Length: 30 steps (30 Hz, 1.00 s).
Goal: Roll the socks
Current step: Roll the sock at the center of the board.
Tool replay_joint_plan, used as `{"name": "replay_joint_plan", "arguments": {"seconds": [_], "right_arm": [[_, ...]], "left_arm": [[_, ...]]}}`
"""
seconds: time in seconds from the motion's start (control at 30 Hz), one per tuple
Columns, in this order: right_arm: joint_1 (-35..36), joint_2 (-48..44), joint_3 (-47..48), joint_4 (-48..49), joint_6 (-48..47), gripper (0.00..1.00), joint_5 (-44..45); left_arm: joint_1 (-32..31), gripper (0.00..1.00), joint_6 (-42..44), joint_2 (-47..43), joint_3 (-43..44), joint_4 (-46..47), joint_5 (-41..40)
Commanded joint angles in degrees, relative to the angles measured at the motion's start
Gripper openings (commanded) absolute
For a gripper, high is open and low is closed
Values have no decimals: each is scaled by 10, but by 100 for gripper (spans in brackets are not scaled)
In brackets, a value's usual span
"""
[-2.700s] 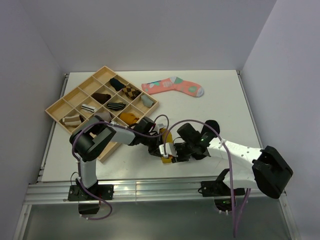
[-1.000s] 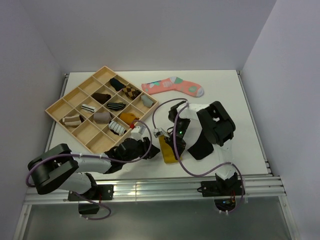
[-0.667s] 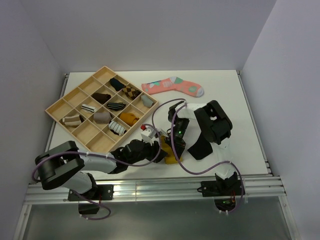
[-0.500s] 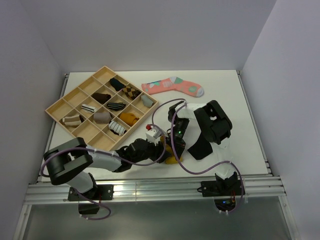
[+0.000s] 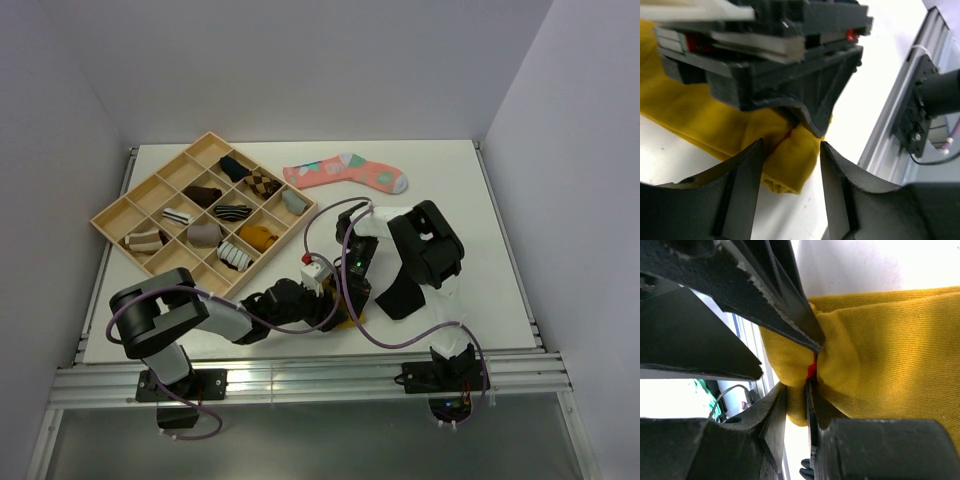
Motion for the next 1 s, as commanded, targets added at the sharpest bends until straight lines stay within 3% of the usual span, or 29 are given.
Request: {"name": "replay_joint_plan", "arguments": {"seconds": [0.0,0.3,0.43,0.5,0.7,0.97], "right_arm": [[-1,18,13,37,7,17,27],[-2,14,13,45,19,16,28],[-2,7,4,62,36,16,28],[-2,-2,-7,74,42,16,25],[-2,-48,-50,134,88,18,28],[-32,-146,-113,244,171,40,32]], "left_arm": [[-4,54,-3,-11,-13,46,37],[-5,54,-3,13,4,29,52],[-4,48,-19,39,14,21,50],[-4,41,-29,48,18,18,50],[-4,3,-65,91,27,17,62],[-1,0,-133,136,21,-5,85]]}}
